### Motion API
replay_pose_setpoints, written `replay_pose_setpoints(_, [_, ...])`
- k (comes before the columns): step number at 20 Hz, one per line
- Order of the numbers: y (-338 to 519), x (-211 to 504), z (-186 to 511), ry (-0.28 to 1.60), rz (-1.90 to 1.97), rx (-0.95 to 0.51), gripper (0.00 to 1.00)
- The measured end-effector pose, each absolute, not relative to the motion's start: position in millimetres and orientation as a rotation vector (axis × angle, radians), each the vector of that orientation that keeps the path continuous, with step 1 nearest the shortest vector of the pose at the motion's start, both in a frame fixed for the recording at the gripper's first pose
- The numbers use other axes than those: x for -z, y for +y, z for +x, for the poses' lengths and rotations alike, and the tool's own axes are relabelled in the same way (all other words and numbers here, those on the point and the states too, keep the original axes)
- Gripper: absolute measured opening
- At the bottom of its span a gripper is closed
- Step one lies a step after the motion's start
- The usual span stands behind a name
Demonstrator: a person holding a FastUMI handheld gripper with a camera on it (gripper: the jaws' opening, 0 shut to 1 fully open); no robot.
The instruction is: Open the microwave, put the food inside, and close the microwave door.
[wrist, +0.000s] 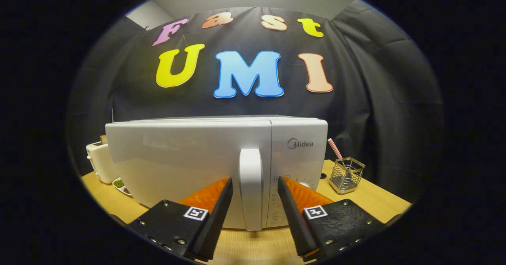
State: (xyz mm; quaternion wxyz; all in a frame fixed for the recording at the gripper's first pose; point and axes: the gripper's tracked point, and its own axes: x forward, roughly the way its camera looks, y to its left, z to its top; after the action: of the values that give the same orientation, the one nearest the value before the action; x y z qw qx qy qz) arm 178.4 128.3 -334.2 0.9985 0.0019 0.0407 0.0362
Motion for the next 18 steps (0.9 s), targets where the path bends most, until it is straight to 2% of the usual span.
replay_pose_setpoints(1, [124,337,179,0.07,-0.031,-0.05,0.54])
replay_pose_setpoints(3, [123,336,178,0.043,-0.054,-0.04,0.32])
replay_pose_setpoints(6, [125,338,178,0.065,0.06,-0.034,0.31])
replay_pose_setpoints(7, [127,341,175,0.065,0.034,-0.041,0.21])
replay_pose_setpoints(8, [126,339,184,0.06,0.009,-0.042,0.2])
replay_pose_setpoints(9, [126,342,178,0.066,0.02,-0.039,0.13])
replay_pose_setpoints(11, [126,339,177,0.087,0.046,-0.029,0.09])
replay_pose_setpoints(18, [126,338,173,0.074,0.012,-0.021,0.09])
